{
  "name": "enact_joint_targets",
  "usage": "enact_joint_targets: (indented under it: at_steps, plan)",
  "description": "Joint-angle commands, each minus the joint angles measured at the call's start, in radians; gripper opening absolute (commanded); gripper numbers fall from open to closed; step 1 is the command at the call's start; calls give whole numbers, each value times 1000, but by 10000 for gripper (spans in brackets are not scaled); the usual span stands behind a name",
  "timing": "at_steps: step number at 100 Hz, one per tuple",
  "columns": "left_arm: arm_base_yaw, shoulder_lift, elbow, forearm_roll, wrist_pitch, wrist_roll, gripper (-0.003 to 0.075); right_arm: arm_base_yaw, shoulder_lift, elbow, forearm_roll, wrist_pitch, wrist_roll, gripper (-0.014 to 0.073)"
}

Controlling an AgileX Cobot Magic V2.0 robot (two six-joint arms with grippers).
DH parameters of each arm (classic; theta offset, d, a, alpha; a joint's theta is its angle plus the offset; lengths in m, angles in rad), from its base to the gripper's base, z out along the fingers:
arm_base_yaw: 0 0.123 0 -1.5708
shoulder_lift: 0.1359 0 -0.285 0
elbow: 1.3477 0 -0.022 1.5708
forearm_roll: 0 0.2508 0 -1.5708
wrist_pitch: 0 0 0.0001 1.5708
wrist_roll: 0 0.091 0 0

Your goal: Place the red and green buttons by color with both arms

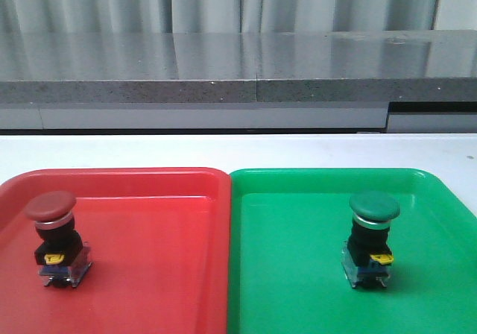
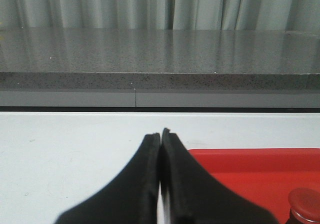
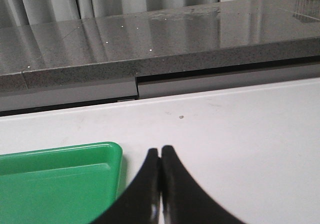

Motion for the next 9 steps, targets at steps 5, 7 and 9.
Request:
enact_joint_targets:
  at_steps: [5,7,9]
  plan:
    - [3,-33,11,-9,-84,-3,-20,-3,-16,-20,-10,-89,-9,-63]
    - [3,-33,11,-9,-84,-3,-20,-3,-16,-20,-10,-89,-9,-63]
    - [3,-33,11,-9,-84,-3,-20,-3,-16,-20,-10,-89,-9,-63]
